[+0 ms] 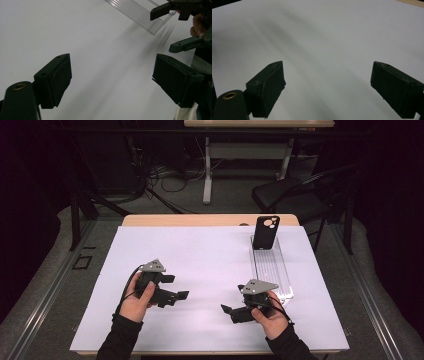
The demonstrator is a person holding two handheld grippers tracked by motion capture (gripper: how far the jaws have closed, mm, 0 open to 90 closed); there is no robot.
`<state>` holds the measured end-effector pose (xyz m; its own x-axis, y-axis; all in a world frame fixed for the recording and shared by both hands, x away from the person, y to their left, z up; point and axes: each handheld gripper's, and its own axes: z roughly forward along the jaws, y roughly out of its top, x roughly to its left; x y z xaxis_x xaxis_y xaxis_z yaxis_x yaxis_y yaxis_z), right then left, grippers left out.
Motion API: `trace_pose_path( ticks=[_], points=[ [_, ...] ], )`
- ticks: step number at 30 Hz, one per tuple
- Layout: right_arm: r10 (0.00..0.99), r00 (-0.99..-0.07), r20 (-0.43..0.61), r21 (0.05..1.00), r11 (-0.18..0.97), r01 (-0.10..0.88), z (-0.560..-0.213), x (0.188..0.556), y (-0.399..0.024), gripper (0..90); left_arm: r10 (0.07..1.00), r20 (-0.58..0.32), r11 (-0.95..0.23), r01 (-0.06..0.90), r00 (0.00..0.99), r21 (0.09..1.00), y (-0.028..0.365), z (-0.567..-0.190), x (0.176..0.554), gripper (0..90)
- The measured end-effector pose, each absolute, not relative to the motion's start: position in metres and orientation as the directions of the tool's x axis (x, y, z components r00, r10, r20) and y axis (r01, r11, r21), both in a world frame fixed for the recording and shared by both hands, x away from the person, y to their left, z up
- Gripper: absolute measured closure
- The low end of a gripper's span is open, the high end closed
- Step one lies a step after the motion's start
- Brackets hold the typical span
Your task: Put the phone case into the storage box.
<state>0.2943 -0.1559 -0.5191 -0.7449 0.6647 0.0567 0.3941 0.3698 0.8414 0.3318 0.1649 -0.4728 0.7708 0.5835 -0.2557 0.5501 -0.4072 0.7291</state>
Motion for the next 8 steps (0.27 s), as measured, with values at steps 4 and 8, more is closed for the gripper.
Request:
trace_pose_path(
  ticks=[4,8],
  points=[
    [0.663,-0.747,0.056,0.832,0.383,0.402,-0.5216,0.295,-0.156,11.3,0.582,-0.257,-0.414,0.553,0.771,0.722,0.1632,-0.474,0.3322,15.9],
    [0.661,-0.748,0.056,0.826,0.391,0.407,-0.5233,0.2949,-0.1553,11.3,0.582,-0.257,-0.416,0.554,0.772,0.721,0.1632,-0.4743,0.3334,15.9]
  ],
)
